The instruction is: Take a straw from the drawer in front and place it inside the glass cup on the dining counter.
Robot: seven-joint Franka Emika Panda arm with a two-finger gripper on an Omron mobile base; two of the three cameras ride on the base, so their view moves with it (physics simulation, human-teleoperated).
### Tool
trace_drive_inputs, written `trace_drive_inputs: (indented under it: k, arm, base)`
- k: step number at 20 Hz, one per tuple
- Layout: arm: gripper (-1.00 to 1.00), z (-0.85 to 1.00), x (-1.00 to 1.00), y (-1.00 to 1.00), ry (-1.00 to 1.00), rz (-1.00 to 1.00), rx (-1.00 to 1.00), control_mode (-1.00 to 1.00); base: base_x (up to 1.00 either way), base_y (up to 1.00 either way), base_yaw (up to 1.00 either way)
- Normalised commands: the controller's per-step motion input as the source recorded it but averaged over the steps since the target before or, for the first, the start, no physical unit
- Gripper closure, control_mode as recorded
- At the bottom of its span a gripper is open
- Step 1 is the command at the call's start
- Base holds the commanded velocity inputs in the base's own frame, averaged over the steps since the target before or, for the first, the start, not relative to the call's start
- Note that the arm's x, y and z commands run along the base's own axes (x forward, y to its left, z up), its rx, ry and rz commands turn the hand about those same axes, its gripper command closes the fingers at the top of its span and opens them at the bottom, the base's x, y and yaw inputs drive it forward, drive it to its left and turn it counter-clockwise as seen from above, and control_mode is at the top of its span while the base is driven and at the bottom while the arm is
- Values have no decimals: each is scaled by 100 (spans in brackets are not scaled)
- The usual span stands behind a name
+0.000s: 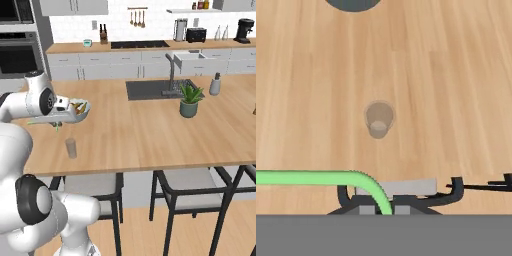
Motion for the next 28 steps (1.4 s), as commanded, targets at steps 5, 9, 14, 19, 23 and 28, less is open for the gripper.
trace_drive_inputs:
  k: [5, 9, 14, 19, 23, 28]
  arm:
    - [100, 8, 11, 3, -7, -3, -29, -100]
    - [100, 20, 1, -3, -18, -2, -60, -100]
    - [100, 22, 0, -15, -12, 0, -57, -100]
    - [100, 8, 1, -12, -3, -4, -49, -100]
    - [100, -19, 4, 0, 0, -2, -32, -100]
    - [100, -5, 19, 2, 0, 0, -15, -100]
  base:
    - [0, 0, 0]
    - [0, 0, 0]
    - [0, 0, 0]
    - [0, 0, 0]
    - [0, 0, 0]
    - [0, 0, 0]
